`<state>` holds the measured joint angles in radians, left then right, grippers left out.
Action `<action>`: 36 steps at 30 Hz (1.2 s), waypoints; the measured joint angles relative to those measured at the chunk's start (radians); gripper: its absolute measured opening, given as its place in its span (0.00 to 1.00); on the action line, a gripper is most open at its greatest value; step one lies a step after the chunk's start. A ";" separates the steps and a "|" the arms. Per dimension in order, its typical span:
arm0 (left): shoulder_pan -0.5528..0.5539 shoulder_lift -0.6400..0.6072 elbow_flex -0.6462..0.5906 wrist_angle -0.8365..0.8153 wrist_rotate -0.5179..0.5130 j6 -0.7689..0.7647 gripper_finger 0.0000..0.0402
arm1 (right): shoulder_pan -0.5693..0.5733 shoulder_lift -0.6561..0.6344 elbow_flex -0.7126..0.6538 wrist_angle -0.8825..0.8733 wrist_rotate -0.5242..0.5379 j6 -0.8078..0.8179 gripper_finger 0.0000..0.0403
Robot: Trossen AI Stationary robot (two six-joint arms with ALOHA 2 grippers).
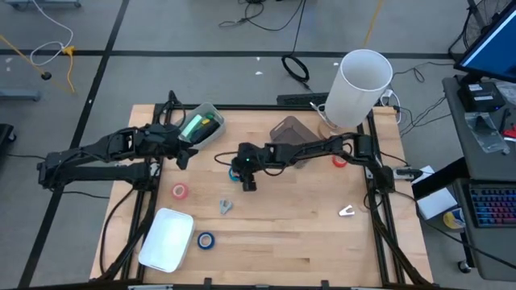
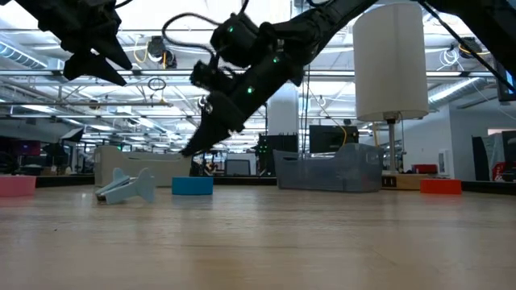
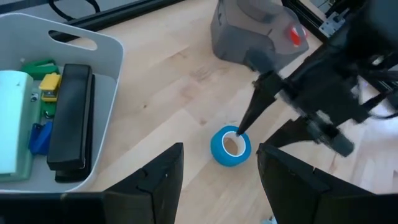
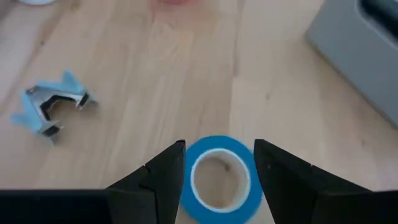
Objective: Pick and place Stapler, Stapler remover, tape
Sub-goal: Put the light blue tape into the black bin
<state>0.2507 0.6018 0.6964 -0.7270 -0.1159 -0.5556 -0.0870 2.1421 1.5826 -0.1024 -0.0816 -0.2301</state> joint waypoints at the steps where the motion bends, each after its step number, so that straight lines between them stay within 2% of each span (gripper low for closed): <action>1: 0.000 0.000 0.000 0.000 0.000 0.000 0.52 | 0.000 0.004 0.010 -0.039 -0.002 0.008 0.46; 3: 0.000 0.000 0.000 0.000 0.000 0.000 0.52 | 0.001 0.010 0.018 -0.093 -0.006 0.007 0.46; 13: 0.000 0.000 0.000 0.000 -0.015 0.011 0.52 | 0.010 0.060 0.027 -0.109 -0.027 0.038 0.46; 19: 0.000 0.000 0.000 -0.001 -0.016 0.010 0.52 | 0.017 0.072 0.028 -0.122 -0.023 0.068 0.42; 25: 0.000 0.000 0.000 -0.001 -0.016 0.005 0.52 | 0.015 0.072 0.029 -0.150 -0.018 0.125 0.33; 34: 0.000 0.000 0.000 -0.001 -0.017 0.003 0.52 | 0.016 0.072 0.027 -0.163 -0.055 0.224 0.09; 36: 0.000 0.000 0.000 -0.001 -0.016 0.002 0.52 | 0.016 0.072 0.027 -0.163 -0.055 0.225 0.06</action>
<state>0.2508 0.6021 0.6964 -0.7277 -0.1322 -0.5533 -0.0708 2.2143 1.6100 -0.2657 -0.1369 -0.0050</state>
